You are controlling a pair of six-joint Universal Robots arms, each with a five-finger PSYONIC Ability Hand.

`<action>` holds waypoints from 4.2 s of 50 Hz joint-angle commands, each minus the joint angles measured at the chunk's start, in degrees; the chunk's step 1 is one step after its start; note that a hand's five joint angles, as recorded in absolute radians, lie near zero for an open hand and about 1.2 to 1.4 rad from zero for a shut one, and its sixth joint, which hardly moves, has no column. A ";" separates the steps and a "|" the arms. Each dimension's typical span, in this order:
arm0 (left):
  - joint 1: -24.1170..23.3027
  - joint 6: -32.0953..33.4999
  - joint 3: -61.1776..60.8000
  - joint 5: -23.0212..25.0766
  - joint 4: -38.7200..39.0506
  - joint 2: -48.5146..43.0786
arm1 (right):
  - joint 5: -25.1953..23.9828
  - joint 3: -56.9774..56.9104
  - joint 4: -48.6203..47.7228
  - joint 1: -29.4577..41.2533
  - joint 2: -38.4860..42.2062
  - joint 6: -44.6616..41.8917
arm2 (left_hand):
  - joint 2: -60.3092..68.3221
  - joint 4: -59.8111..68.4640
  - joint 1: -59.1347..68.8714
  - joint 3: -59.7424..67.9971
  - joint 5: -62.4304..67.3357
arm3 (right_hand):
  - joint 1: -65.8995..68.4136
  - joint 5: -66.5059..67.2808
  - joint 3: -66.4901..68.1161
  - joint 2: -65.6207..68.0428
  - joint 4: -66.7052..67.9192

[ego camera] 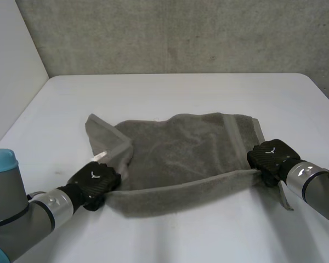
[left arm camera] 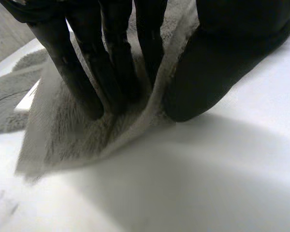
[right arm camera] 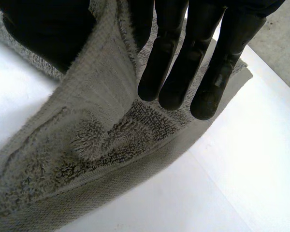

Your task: Fold the towel.

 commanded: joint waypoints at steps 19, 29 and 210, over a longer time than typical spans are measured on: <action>-1.22 -9.16 16.33 -6.25 -12.51 39.99 | -0.93 -19.59 23.60 -0.53 -21.58 -0.82 | 22.78 23.43 23.74 23.46 23.68 | 0.17 10.55 10.40 10.42 10.24; -1.49 -9.16 32.07 -6.86 -30.63 35.91 | -3.13 -33.24 38.47 -0.44 -22.75 -3.53 | 22.78 23.43 23.74 23.46 23.68 | 0.17 10.55 10.40 10.42 10.24; 1.06 11.93 16.18 -8.62 -8.59 1.43 | 1.61 -23.20 19.78 -9.41 6.23 -11.03 | 22.78 23.43 23.74 23.46 23.68 | 0.17 10.55 10.40 10.42 10.24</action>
